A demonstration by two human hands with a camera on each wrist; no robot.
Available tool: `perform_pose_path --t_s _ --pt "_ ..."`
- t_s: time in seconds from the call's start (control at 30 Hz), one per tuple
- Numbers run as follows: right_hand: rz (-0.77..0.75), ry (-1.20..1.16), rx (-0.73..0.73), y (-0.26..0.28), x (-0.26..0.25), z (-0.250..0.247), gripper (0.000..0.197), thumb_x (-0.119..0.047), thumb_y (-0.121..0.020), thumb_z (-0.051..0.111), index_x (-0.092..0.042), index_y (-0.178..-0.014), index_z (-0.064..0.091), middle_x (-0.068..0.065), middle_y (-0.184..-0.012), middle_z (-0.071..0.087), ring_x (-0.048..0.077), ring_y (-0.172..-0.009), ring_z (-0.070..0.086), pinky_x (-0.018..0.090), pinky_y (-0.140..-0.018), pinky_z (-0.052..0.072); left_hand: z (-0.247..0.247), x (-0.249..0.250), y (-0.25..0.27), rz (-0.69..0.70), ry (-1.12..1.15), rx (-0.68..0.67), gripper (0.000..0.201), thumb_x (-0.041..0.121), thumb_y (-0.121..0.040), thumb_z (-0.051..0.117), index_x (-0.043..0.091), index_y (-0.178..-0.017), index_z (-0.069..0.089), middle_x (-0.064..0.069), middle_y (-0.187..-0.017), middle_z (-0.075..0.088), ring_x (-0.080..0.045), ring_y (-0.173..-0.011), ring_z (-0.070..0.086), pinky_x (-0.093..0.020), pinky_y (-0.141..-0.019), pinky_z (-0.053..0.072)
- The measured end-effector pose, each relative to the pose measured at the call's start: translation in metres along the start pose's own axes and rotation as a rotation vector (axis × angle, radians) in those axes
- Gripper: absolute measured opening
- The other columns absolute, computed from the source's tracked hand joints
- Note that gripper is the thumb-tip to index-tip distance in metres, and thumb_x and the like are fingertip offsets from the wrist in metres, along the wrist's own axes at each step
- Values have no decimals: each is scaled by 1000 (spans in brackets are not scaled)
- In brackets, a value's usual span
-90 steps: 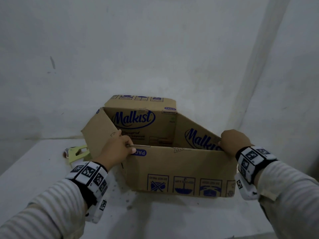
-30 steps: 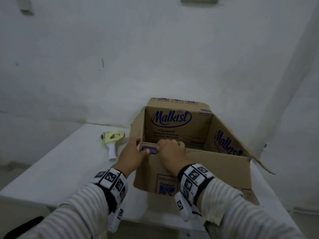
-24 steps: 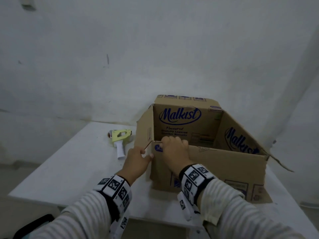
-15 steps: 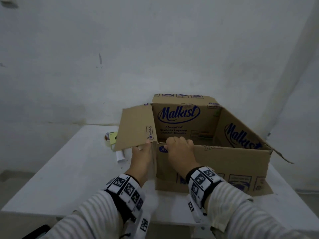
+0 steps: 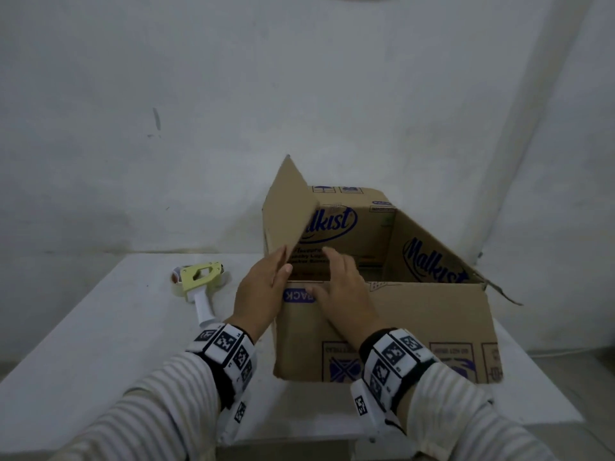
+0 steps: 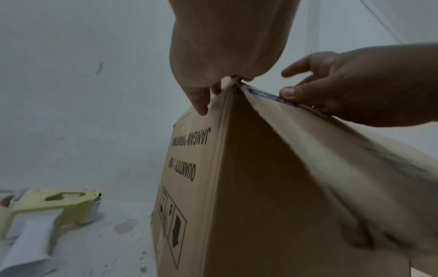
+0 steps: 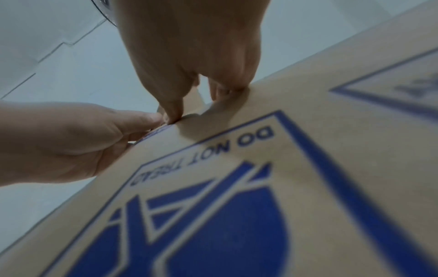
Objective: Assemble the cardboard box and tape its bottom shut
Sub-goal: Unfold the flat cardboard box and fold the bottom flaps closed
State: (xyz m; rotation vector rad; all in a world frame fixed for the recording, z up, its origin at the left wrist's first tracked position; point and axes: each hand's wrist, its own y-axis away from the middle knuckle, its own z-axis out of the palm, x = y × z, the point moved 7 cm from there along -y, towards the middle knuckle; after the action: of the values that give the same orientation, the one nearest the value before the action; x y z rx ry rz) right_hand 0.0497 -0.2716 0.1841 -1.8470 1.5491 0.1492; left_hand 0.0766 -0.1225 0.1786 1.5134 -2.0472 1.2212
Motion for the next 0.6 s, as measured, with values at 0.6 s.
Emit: perform_pose_path --t_s 0.6 --pt "69 363 -28 23 74 -58 68 -57 -84 25 -16 -130 54 17 -142 46 33 -133 39 44 -113 28 89 77 10 -97 -600 -200 61 48 -97 23 12 -145 25 -11 -156 20 -30 -147 8 -56 -116 3"
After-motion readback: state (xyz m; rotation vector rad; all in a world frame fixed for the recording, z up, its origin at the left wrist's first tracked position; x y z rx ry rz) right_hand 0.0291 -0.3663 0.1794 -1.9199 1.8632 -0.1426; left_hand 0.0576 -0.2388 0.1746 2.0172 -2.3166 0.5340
